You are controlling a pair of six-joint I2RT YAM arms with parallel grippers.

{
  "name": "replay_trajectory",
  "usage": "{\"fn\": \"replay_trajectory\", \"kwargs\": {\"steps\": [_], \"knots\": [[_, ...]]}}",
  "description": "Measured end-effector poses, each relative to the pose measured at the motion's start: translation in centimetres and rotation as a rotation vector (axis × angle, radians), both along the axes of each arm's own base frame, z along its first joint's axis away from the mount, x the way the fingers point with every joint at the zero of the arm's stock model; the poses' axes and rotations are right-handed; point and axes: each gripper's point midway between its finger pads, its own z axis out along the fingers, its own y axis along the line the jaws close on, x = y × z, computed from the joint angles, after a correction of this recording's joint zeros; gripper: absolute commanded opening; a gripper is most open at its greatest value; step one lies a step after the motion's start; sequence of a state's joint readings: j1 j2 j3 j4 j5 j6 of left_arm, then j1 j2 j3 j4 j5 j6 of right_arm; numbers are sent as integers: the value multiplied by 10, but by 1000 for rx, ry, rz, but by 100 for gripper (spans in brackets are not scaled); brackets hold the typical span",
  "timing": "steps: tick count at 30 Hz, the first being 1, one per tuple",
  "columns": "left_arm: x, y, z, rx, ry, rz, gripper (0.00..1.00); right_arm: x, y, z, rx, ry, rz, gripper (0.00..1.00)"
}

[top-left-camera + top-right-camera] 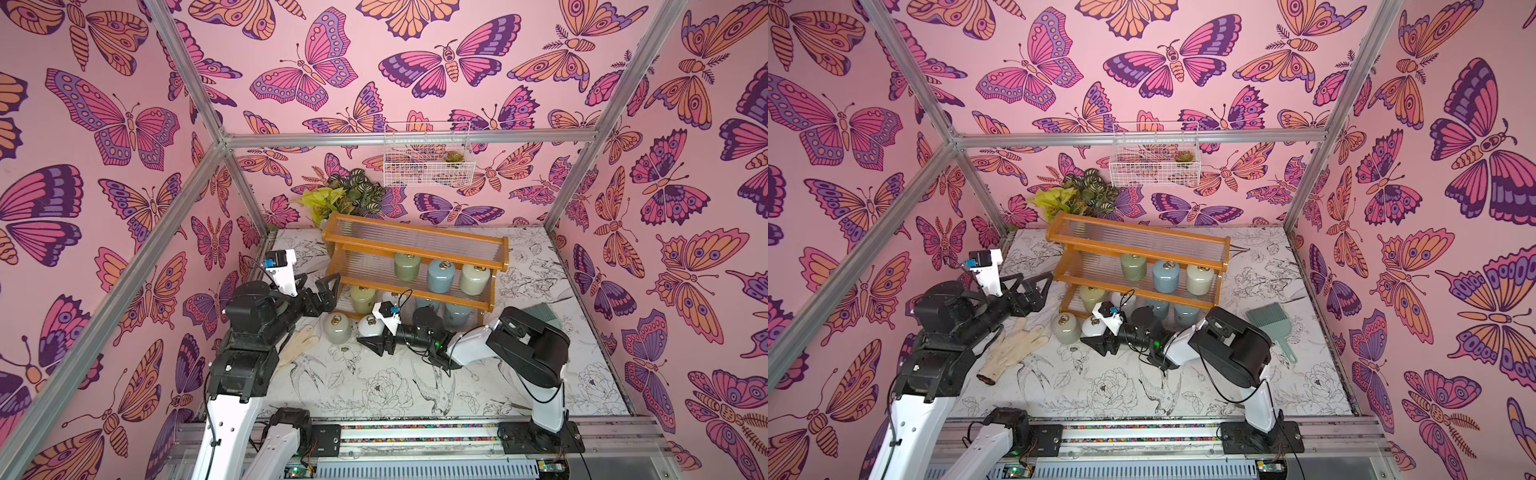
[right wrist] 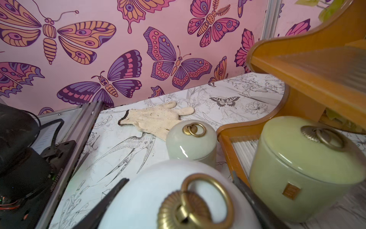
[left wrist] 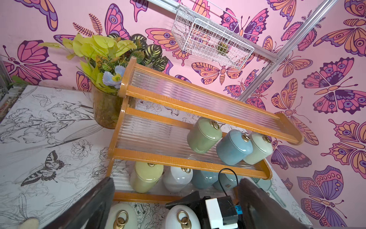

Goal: Remove the tea canisters from the shelf
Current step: Place the tea canister at the center of the board.

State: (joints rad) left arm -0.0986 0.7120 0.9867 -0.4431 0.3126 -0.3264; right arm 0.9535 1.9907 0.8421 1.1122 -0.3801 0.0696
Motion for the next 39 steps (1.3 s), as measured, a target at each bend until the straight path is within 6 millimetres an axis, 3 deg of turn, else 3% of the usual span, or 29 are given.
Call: {"fn": "replay_trajectory", "kwargs": {"steps": [21, 32, 39], "knots": [[-1, 0, -8, 1, 12, 3, 100, 27, 19, -54, -61, 41, -71, 76], [-1, 0, -9, 1, 16, 2, 100, 30, 41, -55, -15, -7, -96, 82], [0, 0, -13, -3, 26, 4, 100, 30, 57, -58, 4, -27, -94, 92]]}}
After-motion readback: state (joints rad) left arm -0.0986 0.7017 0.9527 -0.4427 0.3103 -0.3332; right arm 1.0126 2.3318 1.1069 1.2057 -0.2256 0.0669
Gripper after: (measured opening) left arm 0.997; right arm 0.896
